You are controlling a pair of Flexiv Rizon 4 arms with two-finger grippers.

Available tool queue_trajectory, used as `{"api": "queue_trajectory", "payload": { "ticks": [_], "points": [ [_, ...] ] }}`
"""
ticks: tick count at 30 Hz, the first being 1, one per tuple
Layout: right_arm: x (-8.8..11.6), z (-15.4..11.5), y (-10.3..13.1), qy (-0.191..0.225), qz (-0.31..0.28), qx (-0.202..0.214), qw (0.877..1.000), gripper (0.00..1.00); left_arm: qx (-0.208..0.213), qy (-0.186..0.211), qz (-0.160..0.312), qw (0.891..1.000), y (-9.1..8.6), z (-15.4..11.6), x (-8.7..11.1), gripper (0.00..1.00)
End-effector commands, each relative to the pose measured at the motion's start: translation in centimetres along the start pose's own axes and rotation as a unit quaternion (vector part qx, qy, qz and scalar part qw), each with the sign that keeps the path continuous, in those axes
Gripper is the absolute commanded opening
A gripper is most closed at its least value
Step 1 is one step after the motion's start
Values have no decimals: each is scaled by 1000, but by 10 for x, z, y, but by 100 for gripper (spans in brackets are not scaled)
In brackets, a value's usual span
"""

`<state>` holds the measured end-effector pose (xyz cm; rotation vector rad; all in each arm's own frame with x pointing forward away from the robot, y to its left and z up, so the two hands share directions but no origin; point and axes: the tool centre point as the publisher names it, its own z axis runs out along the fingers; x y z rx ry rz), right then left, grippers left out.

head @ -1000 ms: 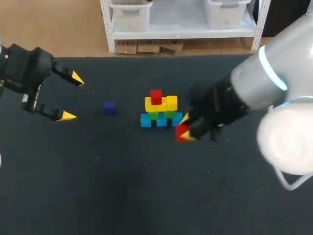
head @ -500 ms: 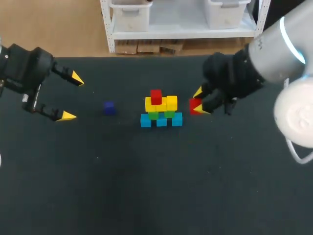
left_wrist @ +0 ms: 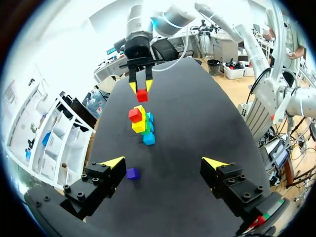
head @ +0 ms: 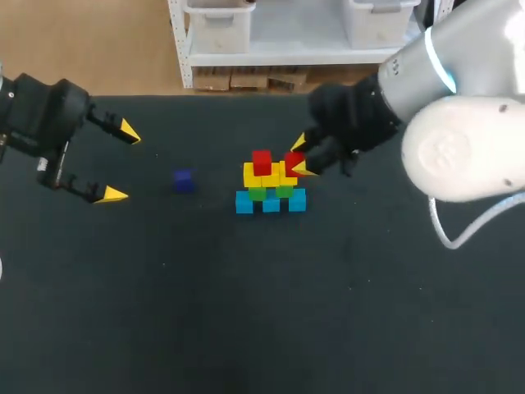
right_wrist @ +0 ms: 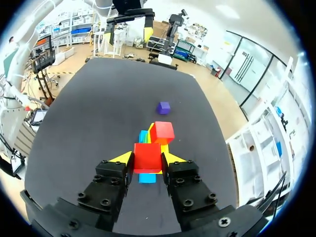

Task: Place the blue cubes, place green cubes on the blue cubes, place the yellow cubes on the green cubes, then place the red cubes on the yellow cubes, and place purple cube on the red cubes.

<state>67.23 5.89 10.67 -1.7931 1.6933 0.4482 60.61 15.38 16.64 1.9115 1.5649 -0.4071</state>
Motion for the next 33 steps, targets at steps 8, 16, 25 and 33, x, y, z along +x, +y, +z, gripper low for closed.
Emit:
{"api": "queue_trajectory", "payload": {
  "ticks": [8, 16, 25, 33],
  "points": [
    [5, 13, -19, -5, -4, -46, 999, 0, -2, -2, 2, 1000, -1, 0, 1, 100],
    [2, 18, -21, -8, -9, -51, 999, 0, -2, -2, 2, 1000, -1, 0, 1, 100],
    [-2, 21, -24, -11, -10, -51, 999, 0, -2, -2, 2, 1000, -1, 0, 1, 100],
    [-2, 22, -24, -10, -6, -49, 999, 0, -2, -2, 2, 1000, -1, 0, 1, 100]
  ]
}}
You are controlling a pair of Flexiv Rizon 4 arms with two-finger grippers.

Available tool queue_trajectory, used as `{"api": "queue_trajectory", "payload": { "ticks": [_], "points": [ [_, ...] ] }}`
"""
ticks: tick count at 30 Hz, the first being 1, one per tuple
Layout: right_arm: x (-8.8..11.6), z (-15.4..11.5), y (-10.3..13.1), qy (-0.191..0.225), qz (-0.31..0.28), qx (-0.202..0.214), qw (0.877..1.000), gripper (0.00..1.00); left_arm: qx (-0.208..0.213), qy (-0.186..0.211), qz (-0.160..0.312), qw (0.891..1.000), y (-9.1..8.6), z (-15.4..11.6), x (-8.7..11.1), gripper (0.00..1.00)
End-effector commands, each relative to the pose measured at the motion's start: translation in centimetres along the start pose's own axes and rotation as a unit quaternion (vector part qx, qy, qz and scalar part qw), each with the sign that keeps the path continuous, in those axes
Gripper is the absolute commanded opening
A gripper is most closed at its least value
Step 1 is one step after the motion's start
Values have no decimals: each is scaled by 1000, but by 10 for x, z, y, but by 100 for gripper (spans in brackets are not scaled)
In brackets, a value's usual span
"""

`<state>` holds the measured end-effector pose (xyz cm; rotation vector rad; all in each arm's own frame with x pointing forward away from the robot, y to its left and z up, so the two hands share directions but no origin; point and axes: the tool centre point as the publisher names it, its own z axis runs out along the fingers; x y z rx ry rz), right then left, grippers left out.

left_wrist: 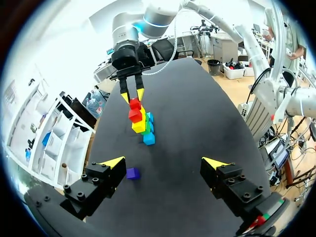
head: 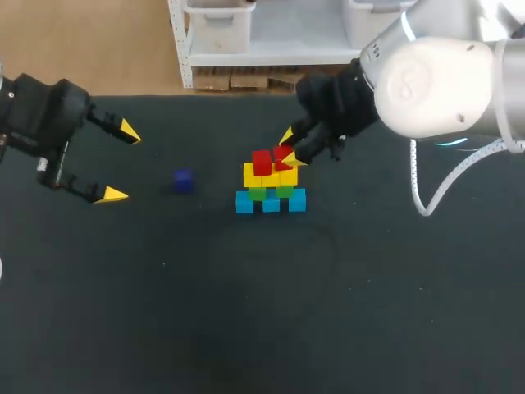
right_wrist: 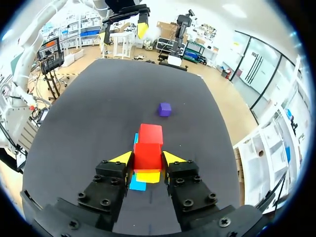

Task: Place the blue cubes, place green cubes on the blue cubes, place the yellow cubes on the green cubes, then place the red cubes on the yellow cubes, and place purple cube on the red cubes.

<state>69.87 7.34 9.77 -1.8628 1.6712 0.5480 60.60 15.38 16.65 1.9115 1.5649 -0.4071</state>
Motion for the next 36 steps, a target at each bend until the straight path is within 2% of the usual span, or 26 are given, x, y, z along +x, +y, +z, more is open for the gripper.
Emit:
{"api": "queue_trajectory", "payload": {
  "ticks": [1, 36],
  "points": [
    [0, 2, 0, -1, 1, 0, 1000, 0, -2, -2, 2, 1000, -1, 0, 1, 100],
    [2, 8, -5, 1, 10, -4, 1000, 0, -2, -2, 2, 1000, -1, 0, 1, 100]
  ]
}}
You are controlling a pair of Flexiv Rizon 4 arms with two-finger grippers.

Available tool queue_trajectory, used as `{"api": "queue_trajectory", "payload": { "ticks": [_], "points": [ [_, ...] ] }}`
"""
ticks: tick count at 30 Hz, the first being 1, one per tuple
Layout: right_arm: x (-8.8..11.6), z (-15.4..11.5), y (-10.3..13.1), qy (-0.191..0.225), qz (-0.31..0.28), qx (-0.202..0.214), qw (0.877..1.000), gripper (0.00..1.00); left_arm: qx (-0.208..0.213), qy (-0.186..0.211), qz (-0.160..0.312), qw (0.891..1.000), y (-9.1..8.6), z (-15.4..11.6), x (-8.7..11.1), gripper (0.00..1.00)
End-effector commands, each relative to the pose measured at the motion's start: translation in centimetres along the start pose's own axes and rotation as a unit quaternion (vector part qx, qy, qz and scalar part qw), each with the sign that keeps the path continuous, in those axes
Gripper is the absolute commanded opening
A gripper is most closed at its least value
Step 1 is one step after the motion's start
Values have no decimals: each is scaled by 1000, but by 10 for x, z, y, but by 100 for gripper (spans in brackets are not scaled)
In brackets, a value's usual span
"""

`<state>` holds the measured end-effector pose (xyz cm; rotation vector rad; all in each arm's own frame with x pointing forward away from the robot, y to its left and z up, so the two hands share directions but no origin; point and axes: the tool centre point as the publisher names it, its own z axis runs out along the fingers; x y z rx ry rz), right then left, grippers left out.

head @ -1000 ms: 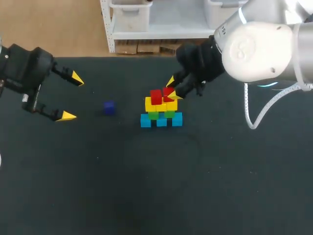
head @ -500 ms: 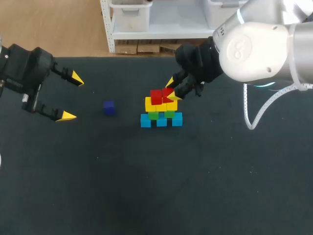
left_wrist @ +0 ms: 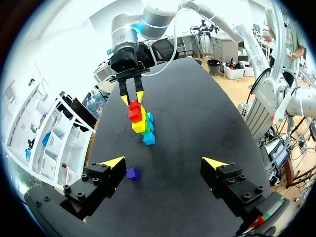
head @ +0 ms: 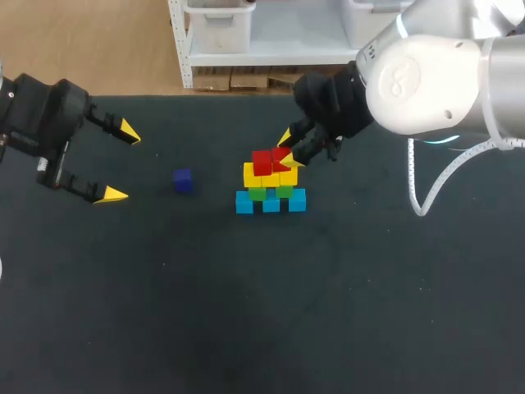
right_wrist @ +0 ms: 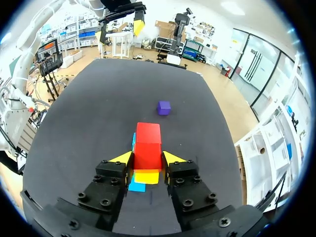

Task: Place the blue cubes, place green cubes on the blue cubes, place the yellow cubes on the green cubes, then place the red cubes on the yellow cubes, and place purple cube on the red cubes.

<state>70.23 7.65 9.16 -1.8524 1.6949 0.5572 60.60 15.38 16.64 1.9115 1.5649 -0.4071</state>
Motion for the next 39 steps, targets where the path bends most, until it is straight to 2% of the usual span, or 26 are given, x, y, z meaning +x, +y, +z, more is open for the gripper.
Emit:
{"api": "queue_trajectory", "payload": {
  "ticks": [1, 23, 28, 35, 39],
  "points": [
    [0, 2, -2, -1, 0, -3, 1000, 0, -2, -2, 2, 1000, -1, 0, 1, 100],
    [0, 4, -4, -1, 2, -6, 1000, 0, -2, -2, 2, 1000, -1, 0, 1, 100],
    [0, 4, -4, 0, 3, -7, 1000, 20, -2, -2, 2, 1000, -1, 0, 1, 100],
    [1, 5, -4, 0, 4, -9, 1000, 27, -2, -2, 2, 1000, -1, 0, 1, 100],
    [1, 6, -4, 0, 4, -10, 1000, 29, -2, -2, 2, 1000, -1, 0, 1, 100]
  ]
}}
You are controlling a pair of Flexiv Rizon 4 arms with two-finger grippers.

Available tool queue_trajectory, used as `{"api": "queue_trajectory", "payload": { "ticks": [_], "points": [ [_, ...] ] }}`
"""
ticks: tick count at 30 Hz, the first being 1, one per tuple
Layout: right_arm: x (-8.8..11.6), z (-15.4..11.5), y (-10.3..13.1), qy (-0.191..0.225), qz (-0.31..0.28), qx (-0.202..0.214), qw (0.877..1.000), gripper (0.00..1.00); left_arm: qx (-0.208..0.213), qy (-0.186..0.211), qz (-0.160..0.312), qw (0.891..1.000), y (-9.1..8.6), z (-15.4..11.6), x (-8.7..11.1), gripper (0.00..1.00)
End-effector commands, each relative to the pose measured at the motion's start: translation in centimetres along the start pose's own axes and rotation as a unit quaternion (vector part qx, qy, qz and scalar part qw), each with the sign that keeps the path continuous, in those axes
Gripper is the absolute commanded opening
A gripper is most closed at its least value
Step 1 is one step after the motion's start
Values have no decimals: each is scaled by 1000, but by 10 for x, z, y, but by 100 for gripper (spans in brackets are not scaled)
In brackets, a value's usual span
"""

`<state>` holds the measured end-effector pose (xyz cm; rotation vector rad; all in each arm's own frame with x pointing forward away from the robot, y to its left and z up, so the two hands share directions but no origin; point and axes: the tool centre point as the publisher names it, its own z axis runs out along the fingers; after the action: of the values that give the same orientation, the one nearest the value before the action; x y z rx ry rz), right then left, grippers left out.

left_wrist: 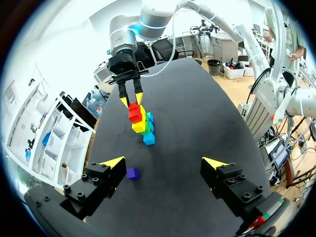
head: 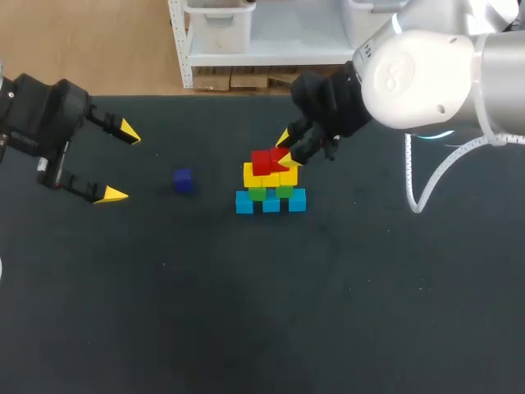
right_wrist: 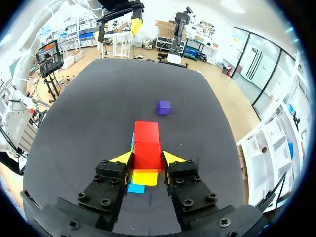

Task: Place the blue cubes, place green cubes on the blue cubes, place the yellow cubes on the green cubes, then place the red cubes on the yellow cubes, and place purple cube on the red cubes.

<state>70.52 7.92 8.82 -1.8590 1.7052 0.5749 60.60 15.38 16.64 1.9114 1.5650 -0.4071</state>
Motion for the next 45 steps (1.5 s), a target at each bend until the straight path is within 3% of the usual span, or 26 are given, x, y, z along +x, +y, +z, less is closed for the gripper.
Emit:
{"api": "queue_trajectory", "payload": {
  "ticks": [1, 5, 12, 14, 16, 19, 20, 21, 22, 32, 45],
  "points": [
    [0, 2, -1, -1, -1, -2, 1000, 27, -2, -2, 2, 1000, -1, 0, 1, 100],
    [0, 2, -1, -2, -1, -3, 1000, 30, -2, -2, 2, 1000, -1, 0, 1, 100],
    [0, 3, -1, -2, 1, -5, 1000, 49, -2, -2, 2, 1000, -1, 0, 1, 100],
    [0, 3, -1, -2, 1, -5, 1000, 58, -2, -2, 2, 1000, -1, 0, 1, 100],
    [0, 2, -1, -2, 2, -5, 1000, 74, -2, -2, 2, 1000, -1, 0, 1, 100],
    [0, 2, 0, -2, 2, -5, 1000, 78, -2, -2, 2, 1000, -1, 0, 1, 100],
    [0, 2, 0, -2, 2, -4, 1000, 84, -2, -2, 2, 1000, -1, 0, 1, 100],
    [0, 1, 0, -2, 2, -4, 1000, 96, -2, -2, 2, 1000, -1, 0, 1, 100],
    [0, 0, 0, -2, 2, -3, 1000, 100, -2, -2, 2, 1000, -1, 0, 1, 100],
    [2, -24, 5, -12, 14, 23, 1000, 100, -2, -2, 2, 1000, -1, 0, 1, 100],
    [44, -67, 19, -32, 53, 59, 996, 100, -2, -2, 2, 1000, -1, 0, 1, 100]
  ]
}}
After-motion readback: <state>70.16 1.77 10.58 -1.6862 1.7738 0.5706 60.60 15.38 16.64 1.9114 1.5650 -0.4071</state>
